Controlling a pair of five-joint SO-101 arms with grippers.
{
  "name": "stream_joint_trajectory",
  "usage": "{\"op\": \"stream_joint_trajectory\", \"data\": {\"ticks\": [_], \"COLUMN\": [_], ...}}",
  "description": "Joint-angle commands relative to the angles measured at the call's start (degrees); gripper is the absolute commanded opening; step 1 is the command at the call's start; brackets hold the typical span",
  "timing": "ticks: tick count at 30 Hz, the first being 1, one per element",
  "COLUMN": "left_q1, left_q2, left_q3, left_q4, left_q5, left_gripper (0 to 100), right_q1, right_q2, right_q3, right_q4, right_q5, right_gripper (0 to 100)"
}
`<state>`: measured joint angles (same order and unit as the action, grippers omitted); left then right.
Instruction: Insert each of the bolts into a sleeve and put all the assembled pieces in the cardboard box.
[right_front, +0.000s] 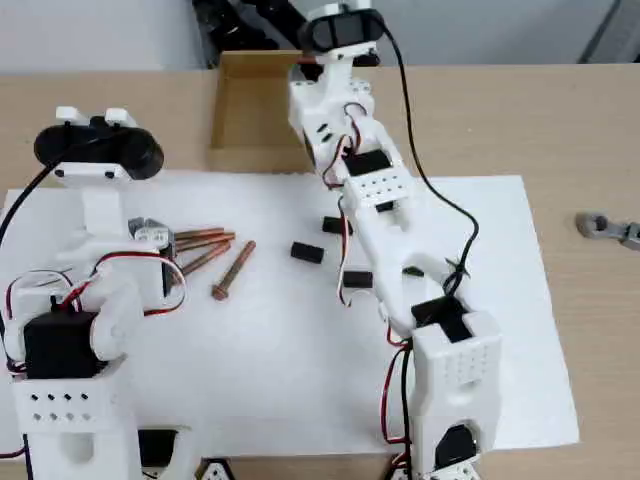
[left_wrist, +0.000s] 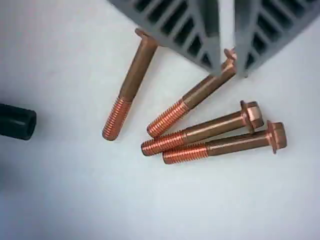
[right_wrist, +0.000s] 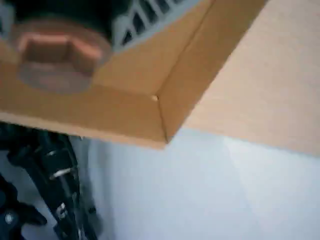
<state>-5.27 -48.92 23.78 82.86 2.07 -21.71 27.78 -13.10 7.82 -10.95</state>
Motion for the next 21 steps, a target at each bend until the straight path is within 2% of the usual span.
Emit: {"op": "stream_joint_trajectory", "data": {"ticks": [1,11,18,21], "left_q1": [-0.26,-0.26,-0.26,-0.26], "left_q2": [-0.70,-0.62,-0.62,-0.62], "left_q3": [-0.22,-0.22,-0.13,-0.13], "left_q4": [-1.23,-1.14,-0.79,-0.79], "left_q5": [-0.09,-0.09,0.09,0.09], "left_gripper": [1,1,1,1], "right_q1": [0.40,0.40,0.31,0.04], "right_q2": [-0.22,0.48,0.48,0.22], "right_q3": [-4.48,-4.31,-4.22,-4.22], "right_q4": [-1.71,-1.19,-1.01,1.10], "right_q5": [-0.44,-0.09,-0.09,-0.09], "right_gripper": [0.4,1.1,21.0,22.6]}}
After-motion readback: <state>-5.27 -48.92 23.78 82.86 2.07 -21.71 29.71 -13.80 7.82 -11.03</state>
